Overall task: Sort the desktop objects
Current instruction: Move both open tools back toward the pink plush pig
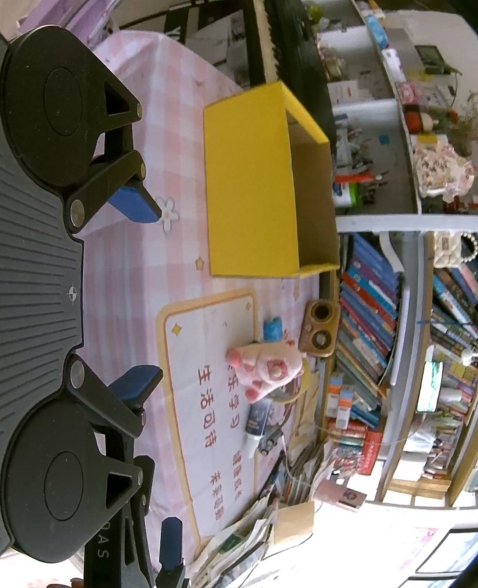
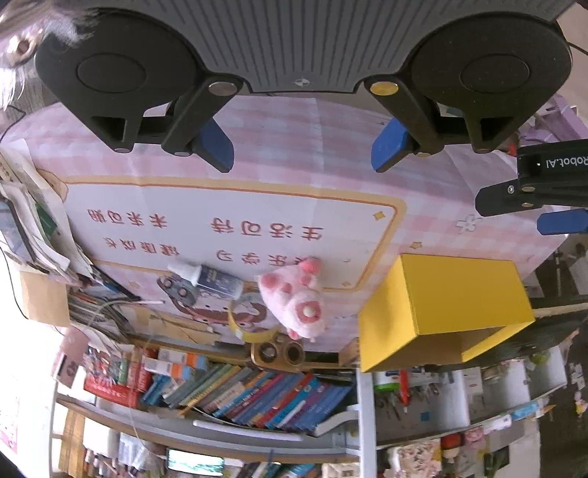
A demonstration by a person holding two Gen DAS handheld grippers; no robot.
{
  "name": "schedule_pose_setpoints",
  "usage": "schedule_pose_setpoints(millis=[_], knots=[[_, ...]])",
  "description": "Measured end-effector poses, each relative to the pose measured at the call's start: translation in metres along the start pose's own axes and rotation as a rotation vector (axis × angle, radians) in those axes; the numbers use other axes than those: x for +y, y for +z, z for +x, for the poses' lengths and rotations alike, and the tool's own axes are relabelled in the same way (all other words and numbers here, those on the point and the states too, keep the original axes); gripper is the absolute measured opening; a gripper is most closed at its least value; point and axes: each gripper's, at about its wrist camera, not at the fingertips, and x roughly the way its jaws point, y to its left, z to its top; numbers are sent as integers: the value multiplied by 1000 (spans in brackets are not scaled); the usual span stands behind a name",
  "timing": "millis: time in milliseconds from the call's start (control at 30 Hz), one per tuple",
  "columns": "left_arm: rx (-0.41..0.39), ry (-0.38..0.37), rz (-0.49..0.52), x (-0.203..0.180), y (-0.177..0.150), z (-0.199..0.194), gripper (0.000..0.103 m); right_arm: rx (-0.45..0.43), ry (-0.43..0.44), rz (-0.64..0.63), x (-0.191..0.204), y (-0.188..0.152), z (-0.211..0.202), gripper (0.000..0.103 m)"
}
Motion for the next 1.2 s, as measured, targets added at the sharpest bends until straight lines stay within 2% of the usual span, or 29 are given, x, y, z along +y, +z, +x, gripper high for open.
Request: schedule_pose_setpoints(millis=[300,667,1200], knots=[[-1,-43,43,-20,13,16,87,14,-52,60,-25,4,6,82],[9,-93,57,-47,33,47,87,17,-92,55,-56,19,18,83],[56,-63,55,-76,67,101,87,56,-57,61,-103,53,67,83]])
